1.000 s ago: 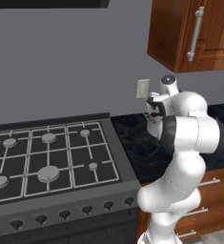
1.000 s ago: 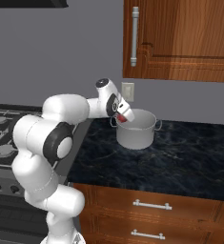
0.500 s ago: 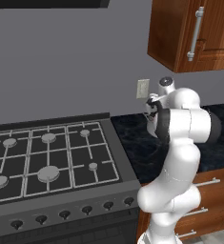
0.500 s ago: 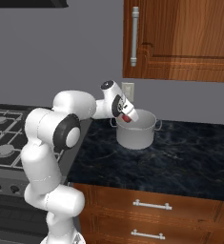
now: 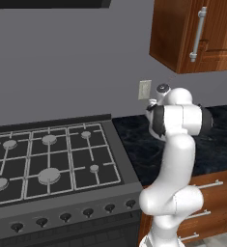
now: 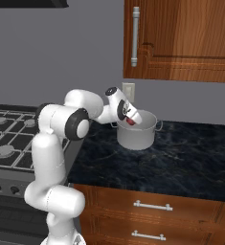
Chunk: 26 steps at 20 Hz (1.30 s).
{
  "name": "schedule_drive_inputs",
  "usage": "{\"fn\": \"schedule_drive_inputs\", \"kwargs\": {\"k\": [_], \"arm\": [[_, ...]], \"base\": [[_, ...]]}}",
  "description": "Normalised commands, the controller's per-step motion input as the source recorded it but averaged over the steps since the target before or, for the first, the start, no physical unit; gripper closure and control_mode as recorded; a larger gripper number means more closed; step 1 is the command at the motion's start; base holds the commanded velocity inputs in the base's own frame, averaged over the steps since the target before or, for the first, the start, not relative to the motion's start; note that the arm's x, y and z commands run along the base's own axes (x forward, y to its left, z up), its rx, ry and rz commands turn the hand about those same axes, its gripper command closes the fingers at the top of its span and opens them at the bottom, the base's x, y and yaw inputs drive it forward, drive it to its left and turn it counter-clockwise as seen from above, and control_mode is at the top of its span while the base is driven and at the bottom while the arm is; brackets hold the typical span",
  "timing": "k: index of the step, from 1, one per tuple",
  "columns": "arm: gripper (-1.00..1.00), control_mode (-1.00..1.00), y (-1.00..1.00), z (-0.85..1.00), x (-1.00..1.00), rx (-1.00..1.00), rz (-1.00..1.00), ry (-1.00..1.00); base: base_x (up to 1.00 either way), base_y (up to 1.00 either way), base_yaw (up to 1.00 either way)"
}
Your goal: Turn on the sink faucet. Then move the bell pepper from the counter to the sink. Turn off the sink. Move the vegetable from the sink to the pot next to the stove. Finally move the pot to the front center burner.
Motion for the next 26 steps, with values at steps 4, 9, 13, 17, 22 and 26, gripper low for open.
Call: {"fn": "schedule_drive_inputs", "kwargs": {"k": [4,9,13,17,22,26], "arm": [[1.00,-1.00,-0.24,-0.01,0.37,0.03,0.00,0.03],[1.00,-1.00,-0.22,0.00,0.25,0.05,0.00,0.05],[1.00,-1.00,-0.20,-0.05,0.22,0.03,0.00,0.07],[1.00,-1.00,-0.18,-0.15,0.21,0.00,0.00,0.06],[1.00,-1.00,-0.06,-0.24,0.13,0.00,0.00,0.04],[-1.00,-1.00,0.00,-0.24,-0.06,0.00,0.00,0.00]], "base": [[0.00,0.00,0.00],[0.00,0.00,0.00],[0.00,0.00,0.00],[0.00,0.00,0.00],[0.00,0.00,0.00],[0.00,0.00,0.00]]}}
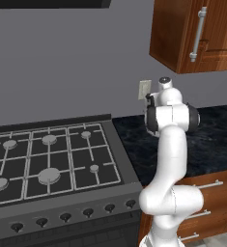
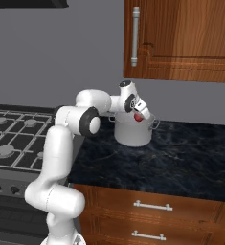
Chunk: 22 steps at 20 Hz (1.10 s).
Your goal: Turn on the sink faucet. Then move the bell pepper from the counter to the sink. Turn off the sink. Move the vegetable from the sink to the pot next to the stove. Finally move the pot to the front center burner.
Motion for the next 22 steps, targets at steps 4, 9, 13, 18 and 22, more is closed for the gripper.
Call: {"fn": "schedule_drive_inputs", "kwargs": {"k": [4,9,13,18,22], "arm": [[-1.00,-1.00,0.00,-0.07,-0.35,0.00,0.00,-0.02],[-1.00,-1.00,0.10,0.00,-0.39,0.00,0.00,-0.04],[-1.00,-1.00,0.30,0.00,-0.27,0.00,0.00,-0.04],[-1.00,-1.00,0.49,0.06,-0.28,0.00,0.00,-0.09],[-1.00,-1.00,0.53,0.23,-0.34,-0.03,0.00,-0.12]], "base": [[0.00,0.00,0.00],[0.00,0.00,0.00],[0.00,0.00,0.00],[0.00,0.00,0.00],[0.00,0.00,0.00]]}}
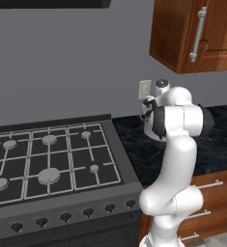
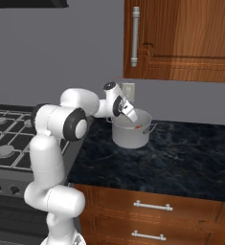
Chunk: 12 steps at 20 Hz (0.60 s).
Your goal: Turn on the sink faucet. Then move the bell pepper from the counter to the sink. Turn off the sink. Move the vegetable from the sink to the pot next to the stove. Finally move the pot to the front center burner.
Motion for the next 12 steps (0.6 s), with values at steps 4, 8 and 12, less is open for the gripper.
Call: {"fn": "schedule_drive_inputs", "kwargs": {"k": [4,8,12], "arm": [[-1.00,-1.00,0.57,0.25,-0.29,-0.05,0.00,-0.10],[-1.00,-1.00,0.59,0.29,-0.22,-0.04,0.03,-0.03],[-1.00,-1.00,0.40,0.49,-0.14,-0.01,0.02,0.00]], "base": [[0.00,0.00,0.00],[0.00,0.00,0.00],[0.00,0.00,0.00]]}}
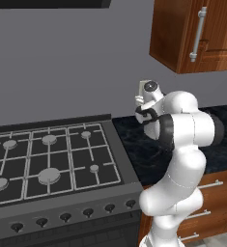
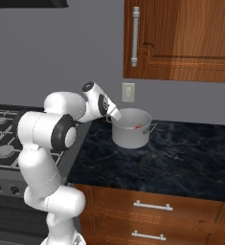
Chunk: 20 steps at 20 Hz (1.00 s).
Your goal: Turn on the sink faucet. Then move the bell pepper from the counter to the sink. Turn off the sink. Move the vegetable from the sink to the pot next to the stove. Finally move the pot to the front center burner.
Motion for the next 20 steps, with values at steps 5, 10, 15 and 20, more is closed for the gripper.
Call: {"fn": "schedule_drive_inputs", "kwargs": {"k": [5,10,15,20], "arm": [[-1.00,-1.00,0.22,0.59,-0.06,-0.02,0.01,0.05],[-1.00,-1.00,0.19,0.17,-0.11,-0.13,0.03,0.29],[-1.00,-1.00,0.06,0.00,-0.01,-0.15,0.05,0.36],[-1.00,-1.00,0.00,0.00,-0.03,-0.13,0.02,0.35]], "base": [[0.00,0.00,0.00],[0.00,0.00,0.00],[0.00,0.00,0.00],[0.00,0.00,0.00]]}}
